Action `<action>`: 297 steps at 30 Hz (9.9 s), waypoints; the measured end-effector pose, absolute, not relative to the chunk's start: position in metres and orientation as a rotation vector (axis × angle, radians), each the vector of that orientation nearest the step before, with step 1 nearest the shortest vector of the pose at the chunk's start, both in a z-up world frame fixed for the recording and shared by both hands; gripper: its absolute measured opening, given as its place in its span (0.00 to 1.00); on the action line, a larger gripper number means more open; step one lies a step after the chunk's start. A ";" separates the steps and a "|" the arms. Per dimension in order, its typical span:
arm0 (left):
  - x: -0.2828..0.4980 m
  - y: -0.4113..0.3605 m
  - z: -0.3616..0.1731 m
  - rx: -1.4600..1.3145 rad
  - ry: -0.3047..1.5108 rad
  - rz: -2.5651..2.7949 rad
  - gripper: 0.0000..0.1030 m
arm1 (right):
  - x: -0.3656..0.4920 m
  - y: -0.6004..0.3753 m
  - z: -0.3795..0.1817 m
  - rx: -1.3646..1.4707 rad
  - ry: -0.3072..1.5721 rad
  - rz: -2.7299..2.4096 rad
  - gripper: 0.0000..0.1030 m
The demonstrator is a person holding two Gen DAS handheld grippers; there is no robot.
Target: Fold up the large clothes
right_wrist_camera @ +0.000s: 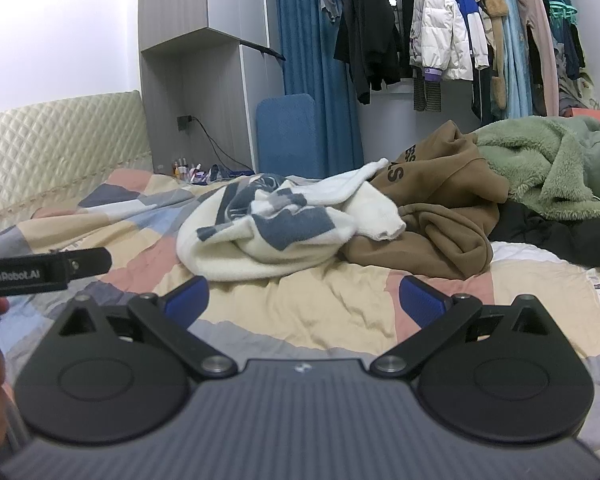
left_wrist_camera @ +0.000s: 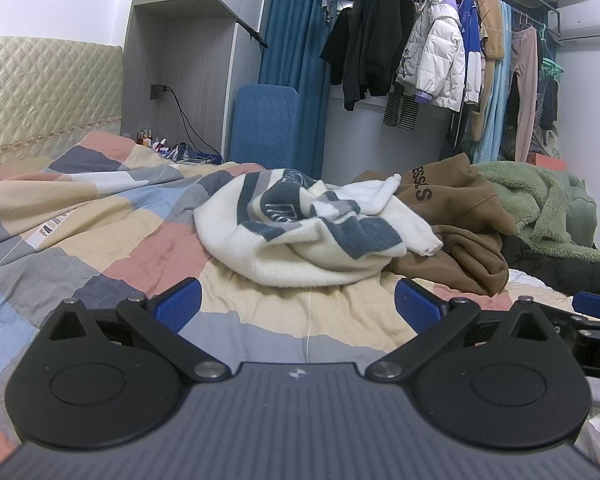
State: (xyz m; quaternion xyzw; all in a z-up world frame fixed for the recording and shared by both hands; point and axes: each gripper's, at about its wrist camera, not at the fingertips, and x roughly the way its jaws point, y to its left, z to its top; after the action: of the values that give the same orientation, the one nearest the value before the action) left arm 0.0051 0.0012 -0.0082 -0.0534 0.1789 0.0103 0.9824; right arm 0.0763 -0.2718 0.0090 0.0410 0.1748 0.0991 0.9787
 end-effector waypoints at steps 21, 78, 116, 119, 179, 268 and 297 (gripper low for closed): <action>0.005 -0.001 -0.009 -0.108 0.360 0.019 1.00 | 0.077 -0.274 0.001 0.083 0.360 0.202 1.00; 0.330 0.096 -0.120 -0.471 0.559 -0.035 0.99 | 0.451 -0.192 -0.028 0.237 0.518 0.211 0.97; 0.135 -0.042 -0.011 -0.451 0.503 -0.701 0.08 | 0.188 -0.358 0.085 0.351 0.268 0.055 0.18; 0.117 -0.076 -0.018 -0.431 0.559 -0.775 0.08 | 0.166 -0.388 0.076 0.387 0.266 -0.033 0.18; 0.180 0.019 -0.046 -0.431 0.588 -0.110 0.08 | 0.171 -0.281 -0.023 -0.015 0.454 0.566 0.12; 0.248 -0.087 -0.047 -0.112 0.712 -0.724 0.62 | 0.160 -0.242 -0.029 0.045 0.714 0.664 0.14; 0.298 -0.017 -0.056 -0.531 0.715 -0.525 0.21 | 0.154 -0.258 -0.005 0.045 0.608 0.419 0.13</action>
State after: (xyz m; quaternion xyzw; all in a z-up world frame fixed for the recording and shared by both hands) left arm 0.2978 -0.0167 -0.0564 -0.2539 0.3420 -0.2508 0.8693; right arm 0.1538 -0.2583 -0.0051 0.0220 0.2973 0.2047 0.9323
